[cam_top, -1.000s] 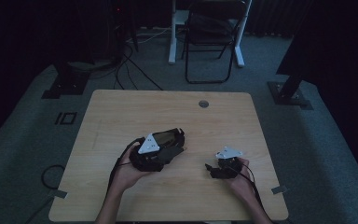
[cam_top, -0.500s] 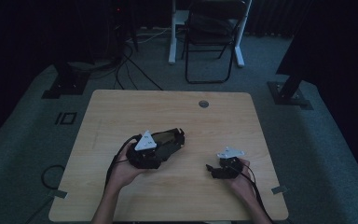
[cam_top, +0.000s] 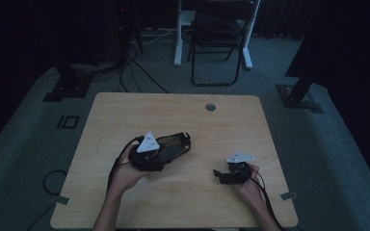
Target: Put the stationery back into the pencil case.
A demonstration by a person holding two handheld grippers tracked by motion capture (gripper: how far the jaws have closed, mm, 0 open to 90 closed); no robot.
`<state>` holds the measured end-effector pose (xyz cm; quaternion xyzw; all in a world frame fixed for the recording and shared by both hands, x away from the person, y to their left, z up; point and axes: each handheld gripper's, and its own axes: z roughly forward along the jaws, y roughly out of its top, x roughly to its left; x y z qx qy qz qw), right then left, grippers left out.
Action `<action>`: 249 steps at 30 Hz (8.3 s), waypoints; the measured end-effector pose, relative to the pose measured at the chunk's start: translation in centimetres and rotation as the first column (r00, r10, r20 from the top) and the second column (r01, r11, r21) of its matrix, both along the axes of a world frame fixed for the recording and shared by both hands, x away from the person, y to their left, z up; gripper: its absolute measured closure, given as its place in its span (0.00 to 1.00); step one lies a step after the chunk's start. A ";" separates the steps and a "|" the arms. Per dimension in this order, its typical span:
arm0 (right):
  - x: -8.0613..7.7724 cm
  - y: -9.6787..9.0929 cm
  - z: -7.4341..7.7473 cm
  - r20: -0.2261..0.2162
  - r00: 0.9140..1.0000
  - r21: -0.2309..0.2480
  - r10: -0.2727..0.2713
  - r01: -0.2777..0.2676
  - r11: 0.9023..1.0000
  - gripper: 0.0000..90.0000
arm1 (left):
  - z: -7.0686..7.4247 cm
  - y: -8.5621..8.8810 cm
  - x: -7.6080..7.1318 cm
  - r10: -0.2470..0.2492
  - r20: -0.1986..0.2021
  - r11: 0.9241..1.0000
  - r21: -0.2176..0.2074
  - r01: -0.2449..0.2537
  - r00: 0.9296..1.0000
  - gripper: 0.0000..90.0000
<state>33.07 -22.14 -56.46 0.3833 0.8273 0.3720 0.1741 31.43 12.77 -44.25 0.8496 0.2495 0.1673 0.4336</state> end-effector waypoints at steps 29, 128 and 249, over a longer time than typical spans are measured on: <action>0.0 0.0 0.0 -0.001 1.000 0.001 0.001 -0.001 1.000 0.25 | 0.8 1.1 0.5 0.039 0.027 0.999 0.011 -0.039 0.999 0.46; 0.1 -0.1 0.0 0.000 1.000 -0.001 0.013 -0.013 1.000 0.25 | -2.2 0.9 4.7 0.143 -0.010 0.989 0.043 -0.142 0.990 0.46; 0.1 -0.1 0.0 0.000 1.000 -0.001 0.013 -0.013 1.000 0.25 | -6.2 -0.5 6.7 0.153 -0.147 0.977 0.173 -0.127 0.977 0.46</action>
